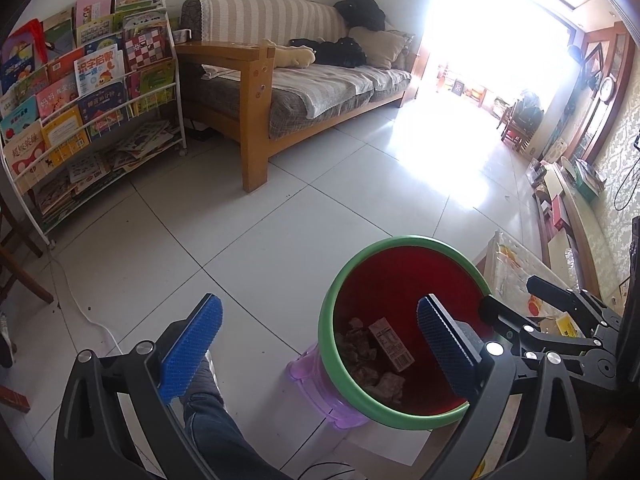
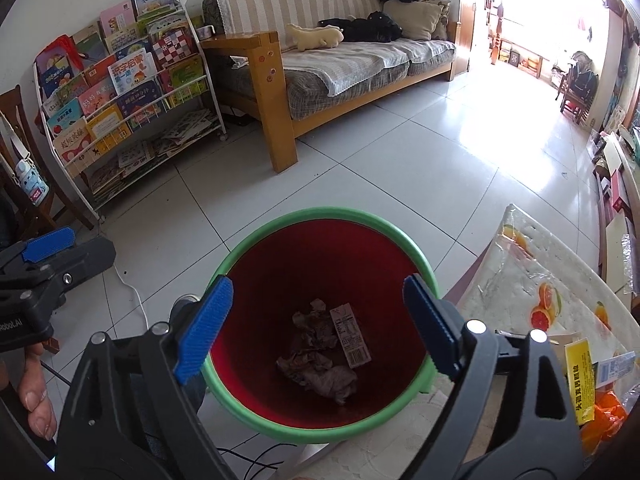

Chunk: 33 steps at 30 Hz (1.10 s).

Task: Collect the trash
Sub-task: 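Lower the blue-white paper into the red bin and open the right tool, then move both tools back over the remaining trash on the table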

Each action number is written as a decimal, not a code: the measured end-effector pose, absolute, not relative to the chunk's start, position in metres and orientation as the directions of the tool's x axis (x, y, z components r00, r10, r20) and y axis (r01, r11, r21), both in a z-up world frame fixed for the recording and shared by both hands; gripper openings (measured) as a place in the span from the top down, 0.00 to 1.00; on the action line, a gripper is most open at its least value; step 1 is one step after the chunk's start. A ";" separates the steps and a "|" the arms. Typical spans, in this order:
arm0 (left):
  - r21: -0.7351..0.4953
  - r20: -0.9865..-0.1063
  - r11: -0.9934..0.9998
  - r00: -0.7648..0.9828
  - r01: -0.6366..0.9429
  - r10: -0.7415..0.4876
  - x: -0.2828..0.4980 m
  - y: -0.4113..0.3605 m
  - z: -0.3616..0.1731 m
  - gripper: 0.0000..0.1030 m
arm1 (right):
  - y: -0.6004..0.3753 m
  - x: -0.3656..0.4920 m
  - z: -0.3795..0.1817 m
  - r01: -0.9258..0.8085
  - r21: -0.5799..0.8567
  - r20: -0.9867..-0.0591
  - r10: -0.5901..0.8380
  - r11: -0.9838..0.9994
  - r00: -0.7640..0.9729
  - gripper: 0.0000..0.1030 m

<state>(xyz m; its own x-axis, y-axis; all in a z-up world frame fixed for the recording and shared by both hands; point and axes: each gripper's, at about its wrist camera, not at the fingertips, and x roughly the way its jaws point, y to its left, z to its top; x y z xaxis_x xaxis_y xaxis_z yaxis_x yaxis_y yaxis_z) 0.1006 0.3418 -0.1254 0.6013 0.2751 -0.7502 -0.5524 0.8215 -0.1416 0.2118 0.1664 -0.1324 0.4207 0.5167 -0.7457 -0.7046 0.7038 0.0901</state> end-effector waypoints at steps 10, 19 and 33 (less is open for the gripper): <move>-0.165 -0.730 0.859 0.646 -0.485 0.225 0.104 0.306 -0.102 0.08 | 0.112 0.200 -0.097 -0.663 0.059 -0.704 0.502 0.746 0.502 0.05; -0.190 -0.710 0.924 0.696 -0.333 0.106 0.103 0.230 -0.083 0.08 | -0.007 0.171 -0.080 -0.516 0.035 -0.691 0.393 0.856 0.607 0.04; -0.139 -0.762 0.988 0.644 -0.070 -0.061 0.120 0.083 -0.105 0.08 | -0.178 0.144 -0.082 -0.260 0.013 -0.688 0.197 0.966 0.699 0.04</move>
